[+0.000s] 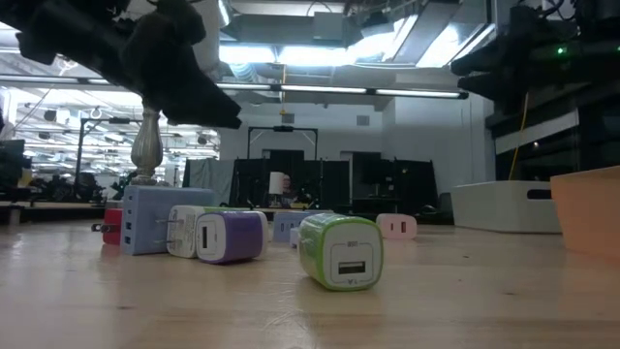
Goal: Pick & Place Office items
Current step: Put the white digital clock into the gray bin
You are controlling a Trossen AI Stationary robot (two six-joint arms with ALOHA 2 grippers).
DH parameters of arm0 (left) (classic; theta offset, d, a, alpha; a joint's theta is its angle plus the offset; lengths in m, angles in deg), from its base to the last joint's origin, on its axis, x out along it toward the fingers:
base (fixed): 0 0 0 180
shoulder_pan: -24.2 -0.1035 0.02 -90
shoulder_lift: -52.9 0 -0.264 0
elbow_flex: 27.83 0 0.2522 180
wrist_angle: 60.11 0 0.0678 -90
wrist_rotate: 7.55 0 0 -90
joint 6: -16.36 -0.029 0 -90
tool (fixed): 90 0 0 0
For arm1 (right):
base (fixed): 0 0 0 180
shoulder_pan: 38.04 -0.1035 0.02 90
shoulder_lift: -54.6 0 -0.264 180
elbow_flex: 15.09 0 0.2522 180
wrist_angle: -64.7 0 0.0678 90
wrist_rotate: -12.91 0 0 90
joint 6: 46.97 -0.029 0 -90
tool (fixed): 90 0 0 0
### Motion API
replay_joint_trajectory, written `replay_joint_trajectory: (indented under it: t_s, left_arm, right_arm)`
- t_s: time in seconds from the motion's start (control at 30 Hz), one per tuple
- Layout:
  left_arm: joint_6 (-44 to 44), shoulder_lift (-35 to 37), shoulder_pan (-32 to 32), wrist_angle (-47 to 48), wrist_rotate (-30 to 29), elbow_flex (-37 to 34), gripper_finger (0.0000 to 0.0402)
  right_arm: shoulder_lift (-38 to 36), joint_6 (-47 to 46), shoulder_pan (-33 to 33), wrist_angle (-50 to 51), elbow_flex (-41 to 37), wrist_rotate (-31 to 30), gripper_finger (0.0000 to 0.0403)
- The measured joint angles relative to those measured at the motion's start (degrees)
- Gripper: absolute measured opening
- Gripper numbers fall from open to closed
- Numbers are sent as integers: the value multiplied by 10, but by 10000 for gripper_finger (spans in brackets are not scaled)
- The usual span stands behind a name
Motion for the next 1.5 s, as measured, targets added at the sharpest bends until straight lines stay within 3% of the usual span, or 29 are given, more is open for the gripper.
replay_joint_trajectory:
  t_s: [0.07,0.2,0.47,0.77,1.13,1.33,1.5]
  left_arm:
    - [0,0,1,-18,20,0,248]
    - [3,0,-5,-37,122,5,245]
    - [-44,-50,-23,184,148,125,242]
    - [-242,-157,-27,314,279,280,242]
    - [-436,-350,-27,590,299,505,242]
    - [-520,-430,-28,658,293,601,242]
    - [-569,-456,-34,677,285,648,242]
  right_arm:
    - [0,1,0,-12,0,29,235]
    - [0,2,0,-42,0,70,235]
    - [0,2,-11,-58,0,75,235]
    - [0,2,-29,-67,0,77,235]
    - [0,8,-31,-69,0,77,235]
    - [0,8,-31,-70,0,77,235]
    - [0,8,-31,-72,0,90,235]
